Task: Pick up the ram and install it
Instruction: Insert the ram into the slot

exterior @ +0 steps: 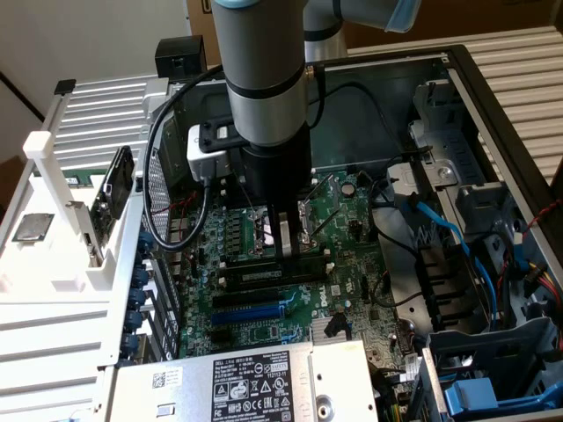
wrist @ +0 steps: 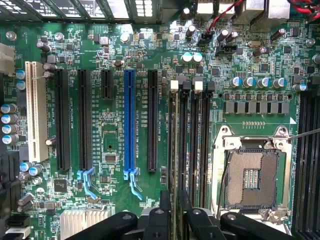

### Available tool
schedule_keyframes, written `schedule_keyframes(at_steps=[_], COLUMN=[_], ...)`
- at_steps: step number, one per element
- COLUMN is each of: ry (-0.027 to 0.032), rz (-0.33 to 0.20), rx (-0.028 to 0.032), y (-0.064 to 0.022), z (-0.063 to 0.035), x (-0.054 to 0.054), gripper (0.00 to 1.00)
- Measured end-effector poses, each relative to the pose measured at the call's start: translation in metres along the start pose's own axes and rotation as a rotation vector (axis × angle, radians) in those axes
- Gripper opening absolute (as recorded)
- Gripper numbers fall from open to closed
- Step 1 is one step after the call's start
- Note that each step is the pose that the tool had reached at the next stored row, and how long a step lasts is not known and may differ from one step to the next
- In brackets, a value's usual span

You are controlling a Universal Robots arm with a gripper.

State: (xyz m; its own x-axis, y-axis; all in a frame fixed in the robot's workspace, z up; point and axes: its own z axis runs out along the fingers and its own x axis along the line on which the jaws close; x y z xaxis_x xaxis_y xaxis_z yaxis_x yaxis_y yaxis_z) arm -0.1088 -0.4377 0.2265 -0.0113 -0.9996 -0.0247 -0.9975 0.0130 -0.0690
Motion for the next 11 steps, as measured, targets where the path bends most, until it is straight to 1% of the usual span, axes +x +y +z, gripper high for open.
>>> schedule_keyframes(at_steps=[6,11], ry=[0.0000,0.0001], rz=[0.000,0.000], rx=[0.0000,0.0000], y=[0.0020,0.0037], z=[-0.0021,-0.0116], x=[0.000,0.000], gripper=[0.21,0.21])
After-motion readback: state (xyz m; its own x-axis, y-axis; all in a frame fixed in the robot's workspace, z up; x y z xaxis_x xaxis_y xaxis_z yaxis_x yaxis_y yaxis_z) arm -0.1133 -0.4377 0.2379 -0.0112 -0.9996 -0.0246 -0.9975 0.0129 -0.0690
